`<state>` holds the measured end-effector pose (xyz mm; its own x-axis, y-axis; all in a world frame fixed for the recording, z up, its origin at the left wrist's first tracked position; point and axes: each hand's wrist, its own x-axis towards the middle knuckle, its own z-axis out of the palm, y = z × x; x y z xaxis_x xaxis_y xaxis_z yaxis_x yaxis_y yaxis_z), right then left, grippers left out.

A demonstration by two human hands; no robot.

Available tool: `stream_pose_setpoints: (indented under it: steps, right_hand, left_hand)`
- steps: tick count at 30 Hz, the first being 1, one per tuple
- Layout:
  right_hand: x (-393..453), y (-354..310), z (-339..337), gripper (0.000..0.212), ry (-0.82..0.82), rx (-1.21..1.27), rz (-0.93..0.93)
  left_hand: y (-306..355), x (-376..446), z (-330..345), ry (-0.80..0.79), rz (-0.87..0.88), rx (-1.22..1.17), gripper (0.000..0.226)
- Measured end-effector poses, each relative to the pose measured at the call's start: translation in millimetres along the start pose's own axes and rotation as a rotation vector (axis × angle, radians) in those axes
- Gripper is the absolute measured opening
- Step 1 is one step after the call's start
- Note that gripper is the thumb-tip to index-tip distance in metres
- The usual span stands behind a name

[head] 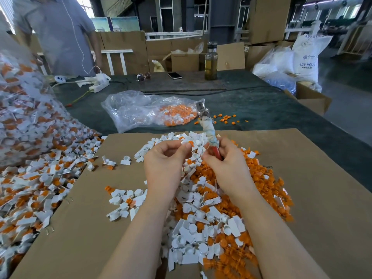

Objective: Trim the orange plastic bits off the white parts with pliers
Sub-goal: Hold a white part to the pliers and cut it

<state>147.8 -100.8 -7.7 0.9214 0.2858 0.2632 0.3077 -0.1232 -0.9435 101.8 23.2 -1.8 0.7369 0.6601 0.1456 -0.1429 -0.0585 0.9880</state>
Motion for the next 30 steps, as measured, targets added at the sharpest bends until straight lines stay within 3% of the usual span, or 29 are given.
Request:
stream_pose_setpoints:
  steps: [8, 17, 22, 25, 30]
  right_hand:
    - [-2.4, -2.3, -13.3, 0.024, -0.232, -0.131, 0.084]
    - [-3.4, -2.6, -17.7, 0.032, -0.359, -0.278, 0.083]
    - [-1.2, 0.9, -9.3, 0.013, -0.150, -0.253, -0.019]
    - [-0.6, 0.7, -2.0, 0.011, -0.016, -0.208, -0.073]
    - [-1.3, 0.7, 3.1, 0.015, 0.071, -0.193, -0.129]
  left_hand:
    - [1.9, 2.0, -3.8, -0.013, -0.005, -0.226, 0.005]
    - [0.2, 7.4, -10.2, 0.023, 0.030, -0.251, 0.004]
    - [-3.3, 6.3, -7.2, 0.049, 0.096, -0.012, 0.006]
    - [-5.3, 1.5, -0.5, 0.032, 0.128, 0.124, 0.010]
    - [-5.4, -4.6, 6.4, -0.017, 0.160, 0.193, 0.018]
